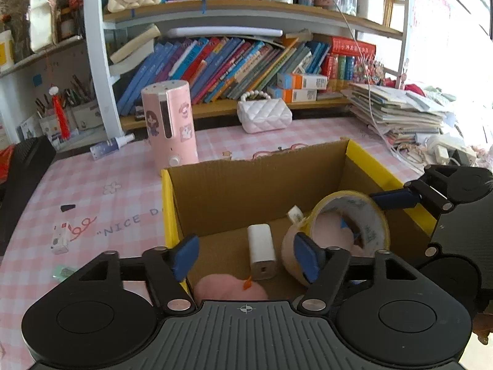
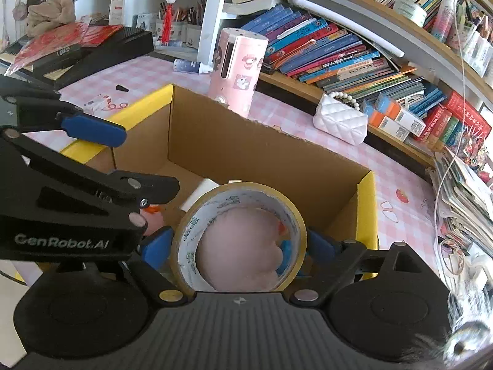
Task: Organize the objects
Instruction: 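Open the right tool dropping the tape while the left tool releases the plug into the box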
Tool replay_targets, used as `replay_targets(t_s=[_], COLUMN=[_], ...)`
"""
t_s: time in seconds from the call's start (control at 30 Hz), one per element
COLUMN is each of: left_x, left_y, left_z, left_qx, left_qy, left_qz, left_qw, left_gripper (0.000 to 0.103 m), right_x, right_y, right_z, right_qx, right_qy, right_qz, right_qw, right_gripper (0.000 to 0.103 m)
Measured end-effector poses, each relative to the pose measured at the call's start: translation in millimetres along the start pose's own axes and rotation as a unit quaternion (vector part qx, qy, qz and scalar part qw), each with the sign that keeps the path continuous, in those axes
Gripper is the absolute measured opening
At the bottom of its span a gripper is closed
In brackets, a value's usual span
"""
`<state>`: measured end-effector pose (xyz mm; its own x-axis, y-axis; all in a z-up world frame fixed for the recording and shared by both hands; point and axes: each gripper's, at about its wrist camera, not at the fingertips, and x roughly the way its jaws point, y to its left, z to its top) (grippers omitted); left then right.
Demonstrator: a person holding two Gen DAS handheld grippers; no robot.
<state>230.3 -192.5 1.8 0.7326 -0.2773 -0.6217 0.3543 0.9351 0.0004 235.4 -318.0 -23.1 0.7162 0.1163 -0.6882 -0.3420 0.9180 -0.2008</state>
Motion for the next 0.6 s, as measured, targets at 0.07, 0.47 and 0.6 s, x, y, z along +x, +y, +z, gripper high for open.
replay_targets(t_s=[0.07,0.47,0.6], left_x=[-7.0,-77.2,-99.2], left_y=[0.3,23.6,38.8], left_z=[0.1,-9.2,-18.7], left_qx=[-0.002,-0.033,-0.046], left_qy=[-0.008,-0.080,-0.097], left_qz=[-0.003,-0.023,-0.025], left_qw=[1.0000,0.9960,0.9939], left_gripper=[0.077,0.092,0.093], right_x=[-4.5,-63.7,-89.9], right_y=[-0.9,3.2,3.4], right_z=[-0.3,-10.1,-17.5], right_qx=[0.005,0.083,0.146], right_qy=[-0.003,-0.046,-0.061], right_qz=[-0.002,-0.066,-0.094], right_qw=[1.000,0.993,0.983], right_gripper=[0.091,0.091,0.091])
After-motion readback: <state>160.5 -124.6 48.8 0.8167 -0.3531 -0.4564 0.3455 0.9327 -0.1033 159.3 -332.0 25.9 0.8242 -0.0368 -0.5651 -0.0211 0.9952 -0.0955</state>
